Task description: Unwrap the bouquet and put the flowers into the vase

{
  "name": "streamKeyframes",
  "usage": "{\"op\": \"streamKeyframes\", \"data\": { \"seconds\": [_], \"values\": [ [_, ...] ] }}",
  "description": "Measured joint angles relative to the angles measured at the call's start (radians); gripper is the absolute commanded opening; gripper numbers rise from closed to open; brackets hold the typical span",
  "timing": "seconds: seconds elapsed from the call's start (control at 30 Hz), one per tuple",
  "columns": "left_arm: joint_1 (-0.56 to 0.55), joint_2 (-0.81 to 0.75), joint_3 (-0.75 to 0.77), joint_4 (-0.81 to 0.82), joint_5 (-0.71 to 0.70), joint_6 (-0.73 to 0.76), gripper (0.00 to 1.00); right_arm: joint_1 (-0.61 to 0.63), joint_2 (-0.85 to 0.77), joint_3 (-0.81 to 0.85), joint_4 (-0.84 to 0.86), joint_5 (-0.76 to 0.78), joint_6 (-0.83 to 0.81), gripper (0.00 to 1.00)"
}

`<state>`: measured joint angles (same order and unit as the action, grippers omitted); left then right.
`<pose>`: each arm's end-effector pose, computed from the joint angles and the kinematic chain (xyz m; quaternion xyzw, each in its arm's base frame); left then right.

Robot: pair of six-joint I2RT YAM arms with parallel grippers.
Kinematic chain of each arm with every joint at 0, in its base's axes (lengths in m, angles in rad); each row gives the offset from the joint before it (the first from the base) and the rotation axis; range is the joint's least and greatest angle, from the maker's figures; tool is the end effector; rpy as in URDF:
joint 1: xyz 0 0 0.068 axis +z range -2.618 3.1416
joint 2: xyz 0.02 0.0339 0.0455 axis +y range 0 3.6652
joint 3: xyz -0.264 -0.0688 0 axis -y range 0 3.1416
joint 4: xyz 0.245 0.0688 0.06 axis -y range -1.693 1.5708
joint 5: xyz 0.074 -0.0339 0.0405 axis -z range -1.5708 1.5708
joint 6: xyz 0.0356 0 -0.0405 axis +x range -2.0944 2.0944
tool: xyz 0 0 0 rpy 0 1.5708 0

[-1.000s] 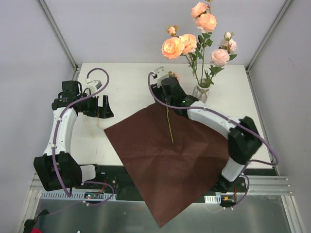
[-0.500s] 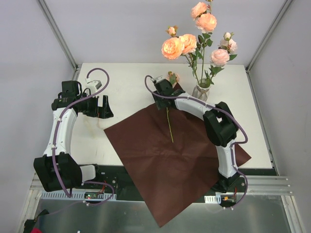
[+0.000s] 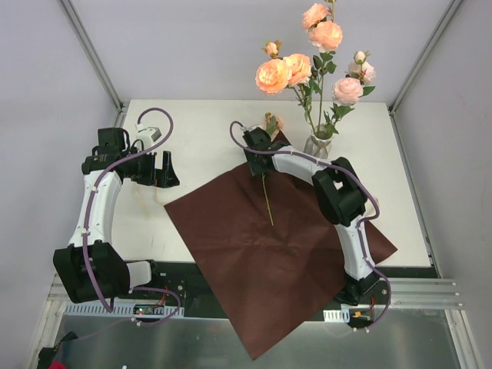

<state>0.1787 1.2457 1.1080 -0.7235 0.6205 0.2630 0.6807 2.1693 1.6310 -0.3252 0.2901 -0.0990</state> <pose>0.2533 0.0247 0.3114 0.1436 0.8877 -0.2069 0.3855 0.3795 0.2942 0.1753 -0.3065 0.8776 -0.0316 0.3672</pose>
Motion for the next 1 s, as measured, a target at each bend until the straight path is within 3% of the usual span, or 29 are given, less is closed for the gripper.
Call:
{"op": "streamKeyframes", "data": {
  "seconds": [0.17, 0.3, 0.63, 1.0],
  "values": [
    [0.0, 0.0, 0.0, 0.0, 0.0, 0.0, 0.99, -0.006, 0.014, 0.004, 0.003, -0.007, 0.039, 0.24],
    [0.0, 0.0, 0.0, 0.0, 0.0, 0.0, 0.99, -0.01, 0.015, 0.004, 0.006, -0.009, 0.066, 0.01],
    [0.0, -0.003, 0.0, 0.0, -0.001, -0.001, 0.99, 0.006, -0.053, -0.014, 0.045, -0.034, 0.077, 0.01],
    [0.0, -0.004, 0.0, 0.0, -0.005, -0.017, 0.99, 0.177, -0.547, -0.076, 0.227, -0.15, -0.171, 0.01]
  ]
}}
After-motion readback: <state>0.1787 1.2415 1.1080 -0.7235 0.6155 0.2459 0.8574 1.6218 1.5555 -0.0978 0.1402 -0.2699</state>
